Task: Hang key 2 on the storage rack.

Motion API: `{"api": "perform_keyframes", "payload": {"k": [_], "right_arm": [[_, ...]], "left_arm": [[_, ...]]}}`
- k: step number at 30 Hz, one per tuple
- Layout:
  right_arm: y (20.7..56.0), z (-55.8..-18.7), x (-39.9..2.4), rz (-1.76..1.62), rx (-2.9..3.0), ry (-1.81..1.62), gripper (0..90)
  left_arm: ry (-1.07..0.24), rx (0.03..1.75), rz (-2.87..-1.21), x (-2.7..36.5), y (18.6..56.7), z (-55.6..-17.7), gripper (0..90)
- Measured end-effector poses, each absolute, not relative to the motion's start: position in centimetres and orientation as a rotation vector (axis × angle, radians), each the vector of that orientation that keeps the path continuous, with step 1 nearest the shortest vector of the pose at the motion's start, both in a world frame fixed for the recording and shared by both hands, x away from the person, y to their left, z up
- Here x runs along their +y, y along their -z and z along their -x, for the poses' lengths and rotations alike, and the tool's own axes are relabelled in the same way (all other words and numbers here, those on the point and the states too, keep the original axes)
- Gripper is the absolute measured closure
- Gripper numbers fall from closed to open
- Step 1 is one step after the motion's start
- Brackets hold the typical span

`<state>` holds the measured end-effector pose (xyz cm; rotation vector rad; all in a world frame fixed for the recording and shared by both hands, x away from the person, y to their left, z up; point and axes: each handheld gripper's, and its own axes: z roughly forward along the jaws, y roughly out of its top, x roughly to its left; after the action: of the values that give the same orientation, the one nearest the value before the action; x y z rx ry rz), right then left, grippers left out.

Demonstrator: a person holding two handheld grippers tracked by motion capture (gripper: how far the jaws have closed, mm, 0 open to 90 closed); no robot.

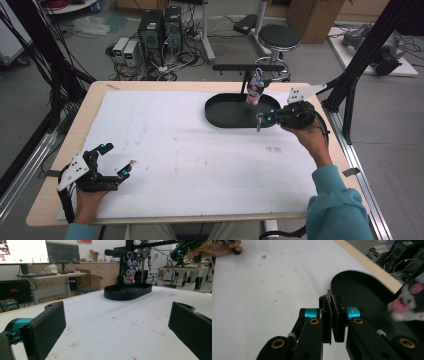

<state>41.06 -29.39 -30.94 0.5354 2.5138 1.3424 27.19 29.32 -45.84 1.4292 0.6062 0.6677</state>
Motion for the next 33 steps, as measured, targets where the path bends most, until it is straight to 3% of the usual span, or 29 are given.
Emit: {"api": "perform_keyframes", "payload": {"k": [15,33], "right_arm": [[24.3,-47.1,-26.6,-0.562,2.449,-1.358,88.6],[22.9,-52.5,-24.0,-0.626,2.541,-1.276,88.6]], "left_arm": [[-0.675,0.612,-1.418,29.4,45.9,-27.2,1.7],[-0.677,0.617,-1.414,29.4,45.9,-27.2,1.7]]}}
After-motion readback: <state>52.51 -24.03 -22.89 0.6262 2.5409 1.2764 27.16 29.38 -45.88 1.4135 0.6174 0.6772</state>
